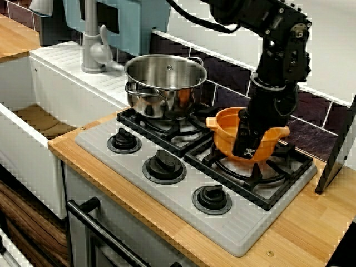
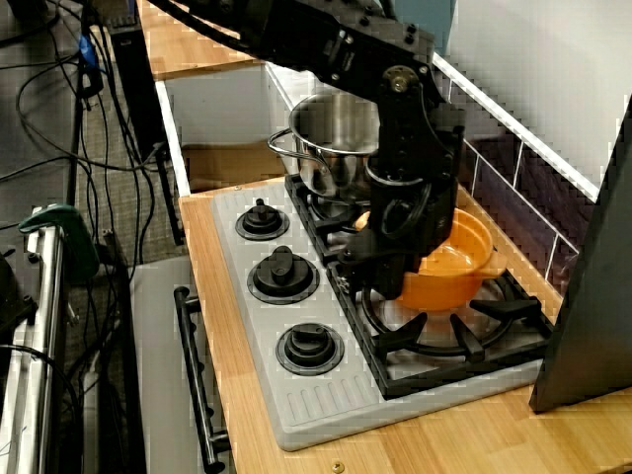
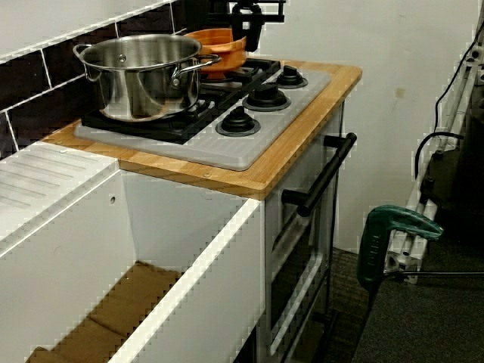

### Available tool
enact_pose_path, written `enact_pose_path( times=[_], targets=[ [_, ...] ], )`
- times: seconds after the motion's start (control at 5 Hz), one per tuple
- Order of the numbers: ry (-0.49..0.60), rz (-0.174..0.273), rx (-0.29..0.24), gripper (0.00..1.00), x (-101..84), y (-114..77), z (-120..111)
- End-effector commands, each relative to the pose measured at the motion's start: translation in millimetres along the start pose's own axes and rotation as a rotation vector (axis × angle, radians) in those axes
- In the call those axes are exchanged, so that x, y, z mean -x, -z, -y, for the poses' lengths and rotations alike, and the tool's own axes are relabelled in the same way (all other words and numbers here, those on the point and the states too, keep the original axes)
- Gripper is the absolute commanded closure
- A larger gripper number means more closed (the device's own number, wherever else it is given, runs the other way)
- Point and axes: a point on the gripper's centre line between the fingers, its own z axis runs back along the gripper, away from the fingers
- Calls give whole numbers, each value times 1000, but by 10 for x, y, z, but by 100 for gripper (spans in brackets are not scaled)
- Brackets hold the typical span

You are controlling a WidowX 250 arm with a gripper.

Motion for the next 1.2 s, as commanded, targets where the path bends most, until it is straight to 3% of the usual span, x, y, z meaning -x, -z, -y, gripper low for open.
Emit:
enact_pose_path(
  times=[0.0, 0.4, 0.8, 1.0],
  targets=[
    [-19, 110, -37, 100, 178, -515, -12],
    [-23, 124, -30, 100, 234, -586, -20],
    [-5, 9, -19, 100, -10, -281, 114],
    [-9, -11, -8, 100, -58, -214, 143]
  ],
)
